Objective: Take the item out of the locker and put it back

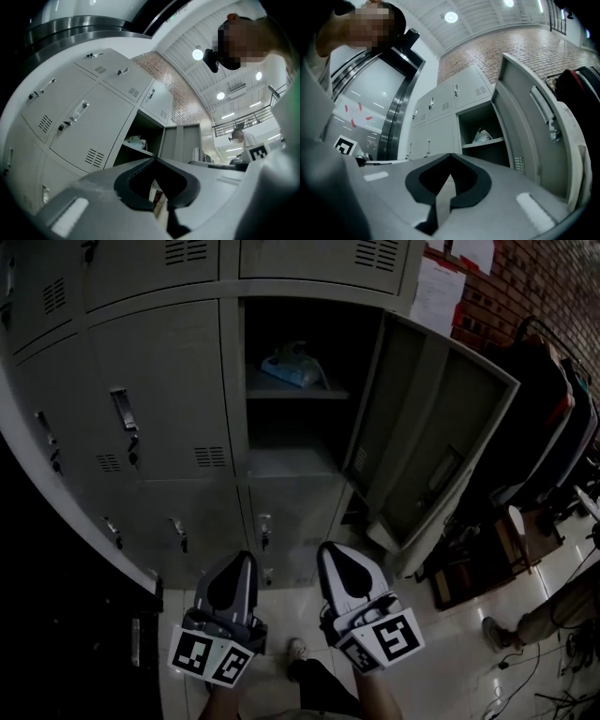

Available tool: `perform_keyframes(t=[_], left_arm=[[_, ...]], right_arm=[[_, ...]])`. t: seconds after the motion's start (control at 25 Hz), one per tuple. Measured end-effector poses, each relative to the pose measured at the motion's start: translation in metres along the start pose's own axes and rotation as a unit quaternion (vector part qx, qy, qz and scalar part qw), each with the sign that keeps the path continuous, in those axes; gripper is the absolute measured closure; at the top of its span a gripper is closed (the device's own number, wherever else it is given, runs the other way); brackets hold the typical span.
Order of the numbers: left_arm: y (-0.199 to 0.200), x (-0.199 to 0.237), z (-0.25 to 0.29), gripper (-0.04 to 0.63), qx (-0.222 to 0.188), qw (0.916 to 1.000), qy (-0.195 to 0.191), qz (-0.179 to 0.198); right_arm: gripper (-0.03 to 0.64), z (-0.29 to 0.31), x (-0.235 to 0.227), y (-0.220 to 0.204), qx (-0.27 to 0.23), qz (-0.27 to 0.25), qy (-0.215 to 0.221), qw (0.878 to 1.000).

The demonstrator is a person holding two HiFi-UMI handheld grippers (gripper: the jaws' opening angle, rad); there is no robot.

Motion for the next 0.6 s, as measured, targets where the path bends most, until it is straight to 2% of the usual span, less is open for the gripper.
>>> perform_keyframes(t=[0.4, 0.6], left_arm=[[0.034, -0.106, -0.226, 0.592, -0.011, 0.9995, -0.007, 0.029], [0.065, -0.149, -0.298, 0.592, -0.001, 0.9992, -0.012, 0.039]], right_arm=[[0.614, -0.170, 0.175, 0.027, -0.024, -0.001, 0.010, 1.000], [0.614, -0.229, 0.244, 0.055, -0.022, 0.019, 0.006, 1.000]])
Point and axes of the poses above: the fingertips, and each gripper's own axes: z forward along the fingers, x to its left, y out of its top, the point moved 9 cm from there along -z, backward along the fingers, and after that the axes turned 6 degrees about x, right-handed, at the moved point
